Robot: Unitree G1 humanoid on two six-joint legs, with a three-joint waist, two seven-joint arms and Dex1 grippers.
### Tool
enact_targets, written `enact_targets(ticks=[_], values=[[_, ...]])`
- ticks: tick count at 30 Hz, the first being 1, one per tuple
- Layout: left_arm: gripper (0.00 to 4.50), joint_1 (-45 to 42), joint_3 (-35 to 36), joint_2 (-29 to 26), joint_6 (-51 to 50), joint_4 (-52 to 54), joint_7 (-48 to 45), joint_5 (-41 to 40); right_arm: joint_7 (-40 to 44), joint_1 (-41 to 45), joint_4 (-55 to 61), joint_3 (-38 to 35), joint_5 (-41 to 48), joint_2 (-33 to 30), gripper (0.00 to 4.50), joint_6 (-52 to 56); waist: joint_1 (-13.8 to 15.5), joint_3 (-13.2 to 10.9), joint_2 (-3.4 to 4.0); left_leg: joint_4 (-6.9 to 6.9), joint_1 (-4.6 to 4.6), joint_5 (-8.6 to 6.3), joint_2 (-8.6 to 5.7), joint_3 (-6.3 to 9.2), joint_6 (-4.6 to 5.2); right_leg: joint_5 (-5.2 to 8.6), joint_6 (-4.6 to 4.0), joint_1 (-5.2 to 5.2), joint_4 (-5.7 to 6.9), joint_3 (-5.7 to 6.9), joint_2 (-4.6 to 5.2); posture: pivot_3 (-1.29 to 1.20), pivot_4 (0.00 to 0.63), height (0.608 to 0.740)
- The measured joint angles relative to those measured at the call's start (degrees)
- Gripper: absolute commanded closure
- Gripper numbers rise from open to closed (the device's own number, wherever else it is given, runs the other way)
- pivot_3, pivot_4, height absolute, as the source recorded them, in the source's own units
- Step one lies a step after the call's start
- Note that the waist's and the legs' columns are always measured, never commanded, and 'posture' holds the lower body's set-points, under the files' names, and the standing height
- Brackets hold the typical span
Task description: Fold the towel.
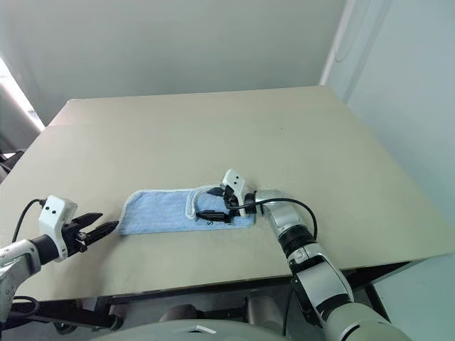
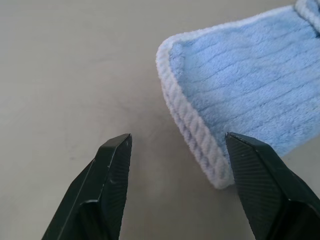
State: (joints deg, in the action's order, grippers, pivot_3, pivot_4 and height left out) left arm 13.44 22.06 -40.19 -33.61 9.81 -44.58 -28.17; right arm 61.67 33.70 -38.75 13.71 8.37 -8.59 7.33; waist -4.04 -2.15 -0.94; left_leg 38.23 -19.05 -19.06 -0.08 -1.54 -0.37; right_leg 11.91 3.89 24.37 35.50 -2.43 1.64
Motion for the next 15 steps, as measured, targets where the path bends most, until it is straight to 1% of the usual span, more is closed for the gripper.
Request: enact_targets(ticks=[1, 2, 8, 11, 15], values=[[0.12, -0.1, 0.2, 0.0, -0.9, 0.0, -0.2, -0.7, -0.3, 0.0, 0.7, -0.6, 0.5, 0.2, 0.00, 1.0, 0.0, 0.0, 0.01, 0.00, -0.08, 0.00, 0.00, 0.01, 0.00, 0.00, 0.00, 0.07, 0.00, 0.00, -0.01, 0.00, 0.000, 0.740], [0.05, -0.3, 0.5, 0.0, -1.7, -0.1, -0.2, -1.4, -0.6, 0.0, 1.5, -1.0, 1.0, 0.3, 0.00, 2.0, 0.0, 0.0, 0.02, 0.00, -0.11, 0.00, 0.00, 0.01, 0.00, -0.01, 0.01, 0.10, 0.00, 0.00, -0.01, 0.00, 0.000, 0.740], [0.05, -5.1, 2.1, -0.7, -11.9, -4.4, 1.1, -6.0, -1.6, -0.1, 7.2, -2.5, 3.3, 0.1, 0.00, 9.0, 0.0, 0.0, 0.05, 0.00, -0.29, 0.00, -0.02, 0.04, -0.01, -0.10, 0.18, 0.23, -0.02, 0.04, 0.00, 0.00, 0.000, 0.740], [0.05, -6.2, 1.7, -0.7, -14.6, -5.9, 1.6, -6.3, -1.8, -0.2, 9.7, -3.5, 4.6, -0.4, 0.00, 12.9, 0.0, 0.0, 0.05, -0.01, -0.31, 0.00, -0.04, 0.04, -0.01, -0.10, 0.18, 0.24, -0.06, 0.03, 0.03, 0.00, 0.000, 0.740], [0.05, -7.9, 1.2, -0.4, -18.3, -5.9, 2.4, -7.4, -2.1, -0.6, 14.0, -4.1, 6.1, -1.6, 0.00, 15.5, 0.1, 0.0, 0.09, -0.01, -0.29, 0.00, -0.06, 0.07, -0.01, -0.10, 0.18, 0.22, -0.05, 0.05, 0.06, 0.00, 0.000, 0.740]])
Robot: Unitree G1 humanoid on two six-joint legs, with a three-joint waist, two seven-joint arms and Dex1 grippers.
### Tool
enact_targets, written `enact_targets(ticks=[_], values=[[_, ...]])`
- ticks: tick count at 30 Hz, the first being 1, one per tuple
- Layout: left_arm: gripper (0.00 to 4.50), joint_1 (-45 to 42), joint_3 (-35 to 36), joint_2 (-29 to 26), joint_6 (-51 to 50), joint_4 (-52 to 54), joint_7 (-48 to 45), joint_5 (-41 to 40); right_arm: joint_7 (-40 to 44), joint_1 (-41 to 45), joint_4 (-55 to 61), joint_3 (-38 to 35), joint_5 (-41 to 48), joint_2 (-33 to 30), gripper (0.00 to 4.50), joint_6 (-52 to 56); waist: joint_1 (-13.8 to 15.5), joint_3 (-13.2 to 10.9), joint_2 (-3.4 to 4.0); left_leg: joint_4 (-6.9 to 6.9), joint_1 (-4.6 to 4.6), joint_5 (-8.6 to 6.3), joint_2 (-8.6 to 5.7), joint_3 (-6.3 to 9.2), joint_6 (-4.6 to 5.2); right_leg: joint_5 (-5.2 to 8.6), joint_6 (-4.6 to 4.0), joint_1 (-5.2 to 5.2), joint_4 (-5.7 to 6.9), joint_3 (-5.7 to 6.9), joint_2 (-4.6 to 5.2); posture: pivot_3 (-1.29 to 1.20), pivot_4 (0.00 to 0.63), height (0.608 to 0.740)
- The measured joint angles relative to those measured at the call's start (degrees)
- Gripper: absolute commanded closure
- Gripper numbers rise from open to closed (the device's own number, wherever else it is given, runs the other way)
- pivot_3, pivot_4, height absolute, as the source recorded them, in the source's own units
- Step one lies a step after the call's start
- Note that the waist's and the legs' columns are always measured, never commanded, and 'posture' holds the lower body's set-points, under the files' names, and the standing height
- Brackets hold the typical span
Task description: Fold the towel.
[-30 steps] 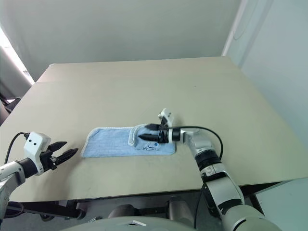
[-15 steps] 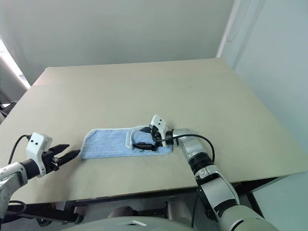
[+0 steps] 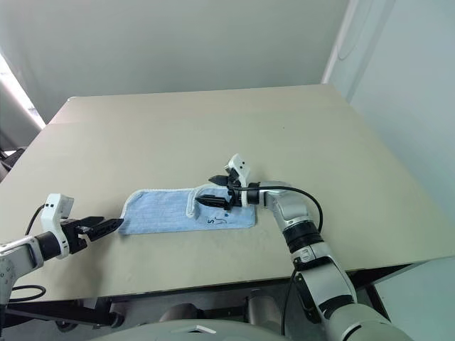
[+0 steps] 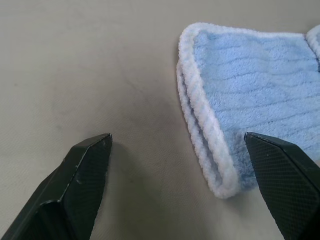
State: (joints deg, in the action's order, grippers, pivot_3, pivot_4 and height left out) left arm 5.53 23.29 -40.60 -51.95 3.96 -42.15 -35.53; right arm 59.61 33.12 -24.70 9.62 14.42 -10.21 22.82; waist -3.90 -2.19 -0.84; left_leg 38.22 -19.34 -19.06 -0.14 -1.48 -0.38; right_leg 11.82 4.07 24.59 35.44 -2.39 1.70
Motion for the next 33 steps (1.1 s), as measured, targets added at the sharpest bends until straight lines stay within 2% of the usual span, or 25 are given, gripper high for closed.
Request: enact_targets(ticks=[9, 23, 26, 28, 33], values=[[0.05, -2.8, -2.4, 3.6, -4.8, 3.2, 3.5, -0.1, -3.0, -1.2, 2.6, -1.1, 0.6, -0.4, 0.00, 1.6, 1.4, 0.3, 0.56, 0.02, 0.05, 0.00, -0.17, -0.03, 0.00, 0.05, 0.00, -0.13, -0.10, 0.00, 0.05, 0.00, 0.000, 0.740], [0.05, -5.5, -7.6, 3.1, -5.0, 3.4, 2.8, 1.0, -4.9, -1.2, 2.5, -1.2, 0.4, -1.4, 0.00, 1.6, 2.4, 0.4, 0.87, 0.07, 0.10, 0.01, -0.33, -0.01, 0.02, 0.25, 0.05, -0.27, -0.10, -0.01, 0.10, 0.00, 0.000, 0.740], [0.63, -5.8, -8.1, 3.3, -5.0, 3.4, 2.6, 1.0, -5.2, -1.1, 2.4, -1.2, 0.3, -1.3, 0.00, 1.5, 2.7, 0.4, 0.86, 0.06, 0.09, 0.01, -0.33, -0.01, 0.02, 0.26, 0.07, -0.26, -0.12, -0.01, 0.10, 0.00, 0.000, 0.740], [1.18, -5.8, -8.3, 3.4, -5.0, 3.3, 2.2, 1.0, -5.4, -1.1, 2.3, -1.2, 0.3, -1.3, 0.00, 1.4, 2.7, 0.4, 0.86, 0.06, 0.07, 0.01, -0.33, -0.01, 0.03, 0.27, 0.08, -0.26, -0.14, -0.01, 0.10, 0.00, 0.000, 0.740], [2.93, -5.2, -9.1, 3.7, -5.1, 3.3, 0.8, 0.5, -5.9, -1.0, 1.6, -1.2, 0.3, -1.3, 0.00, 0.5, 2.7, 0.4, 0.85, 0.05, 0.03, 0.00, -0.32, -0.01, 0.04, 0.27, 0.09, -0.22, -0.20, -0.01, 0.10, 0.00, 0.000, 0.740]])
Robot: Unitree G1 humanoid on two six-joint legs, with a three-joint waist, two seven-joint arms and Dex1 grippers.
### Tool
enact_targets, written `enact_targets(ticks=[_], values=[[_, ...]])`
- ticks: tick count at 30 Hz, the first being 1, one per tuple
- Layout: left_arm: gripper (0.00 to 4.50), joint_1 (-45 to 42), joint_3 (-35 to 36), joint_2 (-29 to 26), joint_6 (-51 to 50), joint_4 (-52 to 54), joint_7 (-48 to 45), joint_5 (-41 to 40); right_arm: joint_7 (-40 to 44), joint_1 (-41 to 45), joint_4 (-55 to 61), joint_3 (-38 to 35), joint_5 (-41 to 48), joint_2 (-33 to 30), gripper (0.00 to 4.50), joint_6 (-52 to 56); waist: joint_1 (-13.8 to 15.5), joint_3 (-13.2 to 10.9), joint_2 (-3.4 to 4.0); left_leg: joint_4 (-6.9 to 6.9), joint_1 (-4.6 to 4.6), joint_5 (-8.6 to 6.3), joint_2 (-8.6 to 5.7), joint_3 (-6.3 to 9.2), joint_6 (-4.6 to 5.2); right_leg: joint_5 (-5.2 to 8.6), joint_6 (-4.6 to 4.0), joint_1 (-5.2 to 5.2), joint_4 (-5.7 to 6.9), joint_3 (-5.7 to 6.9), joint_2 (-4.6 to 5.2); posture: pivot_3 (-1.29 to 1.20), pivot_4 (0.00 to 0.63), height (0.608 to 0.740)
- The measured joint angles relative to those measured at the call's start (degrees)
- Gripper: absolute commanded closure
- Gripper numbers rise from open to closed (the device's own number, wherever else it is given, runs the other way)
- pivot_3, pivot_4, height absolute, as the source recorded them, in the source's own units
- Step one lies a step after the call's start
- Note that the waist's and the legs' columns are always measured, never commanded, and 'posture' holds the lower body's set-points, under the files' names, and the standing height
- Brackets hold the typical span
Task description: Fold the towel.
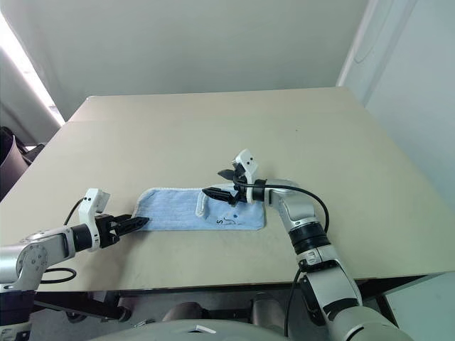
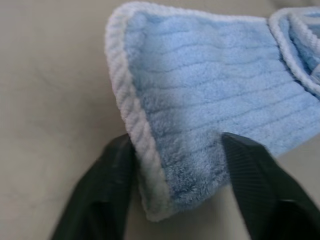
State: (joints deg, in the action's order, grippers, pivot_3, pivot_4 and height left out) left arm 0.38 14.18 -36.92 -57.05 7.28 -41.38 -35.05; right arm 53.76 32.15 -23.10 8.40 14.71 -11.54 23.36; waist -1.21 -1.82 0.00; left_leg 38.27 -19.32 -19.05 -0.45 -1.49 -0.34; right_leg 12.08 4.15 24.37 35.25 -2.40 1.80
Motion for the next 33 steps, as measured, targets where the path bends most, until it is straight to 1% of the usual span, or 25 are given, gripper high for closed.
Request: enact_targets(ticks=[3, 4, 5, 9, 11, 14, 17, 19, 22, 25, 27, 29, 31, 33], values=[[4.01, 0.5, -0.4, 0.1, 0.2, 0.0, -1.0, -0.4, -0.4, 0.5, -1.0, 0.0, 0.0, 0.0, 0.00, -0.5, -0.1, 0.0, -0.02, 0.00, 0.00, 0.00, 0.02, 0.00, 0.00, 0.01, -0.01, 0.01, 0.01, 0.00, -0.02, 0.00, 0.000, 0.740], [4.31, 0.9, -0.5, 0.3, 0.3, 0.1, -1.4, -0.7, -0.5, 0.6, -1.2, 0.0, 0.0, 0.0, 0.00, -0.6, -0.1, 0.0, -0.02, -0.01, -0.01, 0.00, 0.03, 0.00, 0.00, 0.01, -0.01, 0.02, 0.01, 0.00, -0.02, 0.00, 0.000, 0.740], [4.45, 1.1, -0.4, 0.4, 0.6, 0.2, -1.6, -0.7, -0.6, 0.6, -1.4, -0.1, 0.0, 0.0, 0.00, -0.7, -0.2, 0.0, -0.05, 0.00, -0.01, 0.00, 0.05, 0.00, 0.00, 0.01, -0.01, 0.03, 0.01, 0.00, -0.03, 0.00, 0.000, 0.740], [4.45, 2.0, -1.1, -1.5, 2.8, 0.3, -2.2, 0.2, -0.6, 1.0, -2.1, -0.2, 0.0, 0.0, 0.00, -1.2, -0.9, 0.0, -0.07, -0.01, -0.01, 0.00, 0.09, 0.01, 0.00, 0.01, -0.03, 0.05, 0.03, 0.00, -0.08, 0.00, 0.000, 0.740], [4.45, 2.6, -0.2, -3.0, 2.8, 0.3, -2.6, 0.0, -0.5, 1.4, -2.1, -0.4, 0.2, 0.0, 0.00, -1.1, -1.4, 0.0, -0.11, -0.01, -0.01, 0.00, 0.12, 0.01, 0.00, 0.00, -0.02, 0.07, 0.05, 0.00, -0.11, 0.00, 0.000, 0.740], [4.45, 3.9, 3.5, -6.6, 2.8, -1.4, -3.6, -0.5, 0.7, 1.4, -1.7, -1.5, 1.7, -0.5, 0.00, -0.3, -2.5, -0.1, -0.27, -0.03, -0.03, 0.00, 0.21, 0.01, 0.00, -0.01, -0.02, 0.13, 0.10, 0.00, -0.18, 0.00, 0.000, 0.740], [4.45, 4.4, 8.0, -10.2, 3.8, -5.2, -4.7, -0.4, 1.9, 1.3, 0.2, -2.4, 3.1, -1.4, 0.00, 1.4, -3.0, -0.1, -0.27, -0.06, -0.02, 0.00, 0.24, 0.02, 0.00, 0.00, -0.02, 0.18, 0.14, 0.01, -0.21, 0.00, 0.000, 0.740], [4.45, 5.6, 10.5, -12.4, 4.6, -7.7, -5.4, -0.1, 2.7, 1.3, 1.6, -2.2, 3.5, -1.8, 0.00, 1.7, -3.1, -0.1, -0.27, -0.08, -0.02, 0.00, 0.25, 0.02, 0.00, 0.00, -0.03, 0.20, 0.14, 0.01, -0.20, 0.00, 0.000, 0.740], [4.45, 8.9, 12.3, -15.9, 6.7, -11.5, -7.9, 1.4, 3.0, 0.6, 3.0, -1.4, 3.4, -2.0, 0.00, 1.8, -3.0, -0.1, -0.30, -0.12, -0.04, 0.00, 0.25, 0.01, -0.01, 0.02, -0.05, 0.23, 0.11, 0.02, -0.13, 0.00, 0.000, 0.740], [4.45, 11.5, 14.8, -19.1, 8.1, -14.6, -10.4, 2.5, 3.0, -0.3, 3.0, -0.1, 2.7, -2.2, 0.00, 2.0, -2.9, -0.2, -0.51, -0.12, -0.07, 0.00, 0.26, 0.01, -0.01, 0.02, -0.07, 0.27, 0.12, 0.03, -0.07, 0.00, 0.000, 0.740], [4.45, 14.0, 16.4, -21.1, 9.2, -13.2, -12.7, 2.8, 2.9, -0.3, 2.7, 0.4, 1.9, -2.6, 0.00, 1.7, -2.8, -0.3, -0.53, -0.12, -0.09, -0.01, 0.26, 0.01, -0.02, 0.02, -0.08, 0.29, 0.09, 0.02, 0.00, 0.00, 0.000, 0.740], [4.45, 17.4, 16.6, -23.0, 10.9, -7.7, -15.5, 3.5, 2.6, -0.3, 2.1, 0.5, 1.1, -3.2, 0.00, 1.3, -2.7, -0.3, -0.57, -0.12, -0.13, -0.02, 0.21, 0.01, -0.04, 0.03, -0.11, 0.27, 0.00, 0.01, 0.13, 0.00, 0.000, 0.740], [4.45, 16.9, 16.1, -24.1, 11.3, -2.5, -17.2, 3.3, 2.6, -0.3, 1.4, 0.7, 0.3, -3.4, 0.00, 1.2, -2.4, -0.3, -0.60, -0.12, -0.15, -0.02, 0.18, 0.01, -0.05, 0.03, -0.12, 0.25, -0.03, 0.04, 0.23, 0.00, 0.000, 0.740], [4.45, 13.8, 15.4, -25.0, 10.9, 0.7, -17.9, 2.5, 2.6, -0.4, 1.4, 1.1, 0.0, -3.4, 0.00, 1.1, -2.3, -0.3, -0.59, -0.12, -0.14, -0.02, 0.17, 0.00, -0.05, 0.03, -0.12, 0.24, -0.02, 0.04, 0.22, 0.00, 0.000, 0.740]])
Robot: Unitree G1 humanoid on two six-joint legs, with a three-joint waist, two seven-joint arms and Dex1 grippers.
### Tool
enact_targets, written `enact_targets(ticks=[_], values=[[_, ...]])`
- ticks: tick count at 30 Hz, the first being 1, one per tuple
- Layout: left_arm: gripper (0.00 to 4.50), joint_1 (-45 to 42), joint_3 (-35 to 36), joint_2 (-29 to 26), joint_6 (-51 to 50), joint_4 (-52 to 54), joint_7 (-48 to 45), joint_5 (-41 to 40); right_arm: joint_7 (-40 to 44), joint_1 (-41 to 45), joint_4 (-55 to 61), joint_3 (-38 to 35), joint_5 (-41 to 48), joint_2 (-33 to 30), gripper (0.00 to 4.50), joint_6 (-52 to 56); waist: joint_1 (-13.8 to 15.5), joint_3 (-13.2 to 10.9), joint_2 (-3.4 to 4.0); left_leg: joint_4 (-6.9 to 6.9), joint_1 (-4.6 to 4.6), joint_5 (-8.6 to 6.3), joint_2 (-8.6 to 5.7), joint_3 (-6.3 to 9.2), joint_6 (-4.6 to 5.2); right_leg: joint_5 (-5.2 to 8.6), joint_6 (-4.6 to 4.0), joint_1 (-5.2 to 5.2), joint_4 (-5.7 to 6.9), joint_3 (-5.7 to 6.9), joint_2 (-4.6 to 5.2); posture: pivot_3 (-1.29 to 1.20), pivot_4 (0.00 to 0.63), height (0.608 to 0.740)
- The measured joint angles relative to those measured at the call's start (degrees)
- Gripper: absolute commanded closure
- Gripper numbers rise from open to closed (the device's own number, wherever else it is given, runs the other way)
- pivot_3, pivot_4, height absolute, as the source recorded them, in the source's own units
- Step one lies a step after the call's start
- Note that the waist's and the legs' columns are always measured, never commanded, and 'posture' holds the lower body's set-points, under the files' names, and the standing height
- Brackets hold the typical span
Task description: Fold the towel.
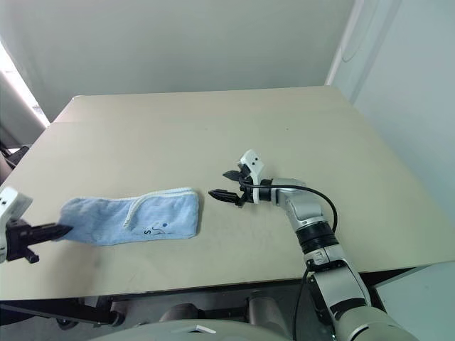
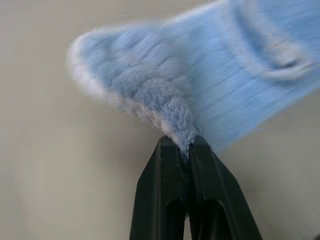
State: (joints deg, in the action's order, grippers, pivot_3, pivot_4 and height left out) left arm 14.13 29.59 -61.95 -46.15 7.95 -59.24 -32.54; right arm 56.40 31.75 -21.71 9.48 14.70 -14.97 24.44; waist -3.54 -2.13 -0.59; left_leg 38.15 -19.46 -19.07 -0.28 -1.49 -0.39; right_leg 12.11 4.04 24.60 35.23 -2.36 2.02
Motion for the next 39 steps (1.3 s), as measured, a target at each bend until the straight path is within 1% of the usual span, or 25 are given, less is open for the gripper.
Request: enact_targets(ticks=[3, 6, 9, 11, 17, 22, 25, 29, 32, 33, 36, 37, 39], values=[[4.45, -4.1, -2.4, -0.5, -1.4, 4.8, -0.5, -1.8, 0.0, -0.6, 0.2, 0.3, -0.4, -0.1, 0.00, -0.2, -0.4, 0.0, -0.02, -0.02, 0.00, 0.00, 0.00, -0.02, 0.00, -0.01, 0.03, 0.00, 0.00, -0.01, -0.01, 0.00, 0.000, 0.740], [4.45, -6.7, -6.1, 0.3, -3.1, 8.1, -0.6, -3.6, -0.6, -2.4, 0.7, 0.3, -0.4, -0.4, 0.00, -0.2, -0.6, 0.0, 0.04, -0.13, 0.00, 0.00, 0.03, -0.05, 0.01, -0.12, 0.22, 0.08, 0.03, -0.06, -0.11, 0.00, 0.000, 0.740], [4.45, -9.3, -9.0, 1.4, -4.6, 8.7, -0.5, -4.9, -1.8, -3.5, 1.8, 0.1, -0.4, -0.8, 0.00, -0.1, -0.5, 0.0, 0.04, -0.15, 0.00, 0.00, 0.10, -0.04, 0.01, -0.12, 0.20, 0.13, 0.12, -0.07, -0.28, 0.00, 0.000, 0.740], [4.45, -12.7, -11.6, 2.5, -4.8, 8.6, -0.5, -5.4, -2.4, -4.3, 3.0, -0.2, -0.4, -1.3, 0.00, 0.0, -0.4, 0.0, 0.05, -0.12, 0.03, 0.01, 0.09, -0.02, 0.02, -0.11, 0.19, 0.07, 0.14, -0.04, -0.36, 0.00, 0.000, 0.740], [4.45, -23.6, -23.8, 7.5, -3.6, 4.8, -1.1, -3.4, -4.5, -6.6, 5.7, -0.8, -0.4, -1.9, 0.00, 0.3, -0.4, -0.1, 0.00, 0.10, 0.08, 0.02, 0.01, -0.10, 0.03, -0.09, 0.20, -0.11, 0.07, -0.07, -0.43, 0.00, 0.000, 0.740], [4.45, -28.1, -32.2, 11.9, -1.7, 1.6, -2.0, -0.2, -5.9, -7.4, 7.0, -1.1, -0.4, -2.2, 0.00, 0.8, -0.5, -0.1, -0.04, 0.08, 0.08, 0.01, 0.02, -0.10, 0.04, -0.10, 0.24, -0.08, 0.07, -0.12, -0.50, 0.00, 0.000, 0.740], [4.45, -29.9, -35.4, 14.6, -1.0, -0.8, -2.1, 1.5, -6.8, -8.0, 7.3, -1.4, -0.4, -2.5, 0.00, 1.0, -0.4, -0.1, -0.06, 0.08, 0.07, 0.02, 0.02, -0.08, 0.04, -0.10, 0.24, -0.08, 0.09, -0.10, -0.51, 0.00, 0.000, 0.740], [4.45, -30.8, -36.9, 16.6, 0.2, -2.0, -2.1, 2.8, -7.5, -8.4, 7.4, -1.4, -0.4, -2.7, 0.00, 1.3, -0.4, -0.1, -0.06, 0.09, 0.08, 0.02, 0.02, -0.10, 0.05, -0.10, 0.24, -0.09, 0.09, -0.12, -0.50, 0.00, 0.000, 0.740], [3.76, -31.0, -38.0, 18.4, 0.8, -3.1, -2.1, 3.5, -7.8, -8.4, 7.4, -1.4, -0.4, -2.8, 0.00, 1.4, -0.4, -0.1, -0.07, 0.09, 0.08, 0.02, 0.02, -0.10, 0.05, -0.10, 0.25, -0.09, 0.10, -0.12, -0.51, 0.00, 0.000, 0.740], [3.46, -31.0, -38.2, 18.5, 0.9, -3.3, -2.2, 3.7, -7.9, -8.4, 7.4, -1.4, -0.4, -2.8, 0.00, 1.4, -0.4, -0.1, -0.07, 0.09, 0.08, 0.02, 0.02, -0.10, 0.05, -0.10, 0.25, -0.08, 0.10, -0.13, -0.52, 0.00, 0.000, 0.740], [2.41, -30.7, -38.2, 18.4, 1.3, -2.9, -3.6, 3.7, -8.3, -8.4, 7.4, -1.4, -0.5, -2.8, 0.00, 1.2, -0.4, -0.1, -0.07, 0.09, 0.08, 0.02, 0.03, -0.09, 0.05, -0.10, 0.25, -0.08, 0.11, -0.12, -0.52, 0.00, 0.000, 0.740], [1.98, -30.4, -38.2, 18.3, 1.5, -2.4, -3.9, 3.7, -8.3, -8.3, 7.4, -1.4, -0.5, -2.8, 0.00, 1.1, -0.4, -0.1, -0.07, 0.09, 0.08, 0.02, 0.03, -0.09, 0.05, -0.10, 0.25, -0.09, 0.10, -0.12, -0.52, 0.00, 0.000, 0.740], [1.26, -29.8, -38.2, 18.1, 1.9, -0.9, -4.2, 3.7, -8.5, -8.2, 7.3, -1.4, -0.7, -2.8, 0.00, 0.9, -0.4, -0.1, -0.07, 0.10, 0.07, 0.02, 0.03, -0.09, 0.05, -0.10, 0.25, -0.09, 0.10, -0.13, -0.51, 0.00, 0.000, 0.740]])
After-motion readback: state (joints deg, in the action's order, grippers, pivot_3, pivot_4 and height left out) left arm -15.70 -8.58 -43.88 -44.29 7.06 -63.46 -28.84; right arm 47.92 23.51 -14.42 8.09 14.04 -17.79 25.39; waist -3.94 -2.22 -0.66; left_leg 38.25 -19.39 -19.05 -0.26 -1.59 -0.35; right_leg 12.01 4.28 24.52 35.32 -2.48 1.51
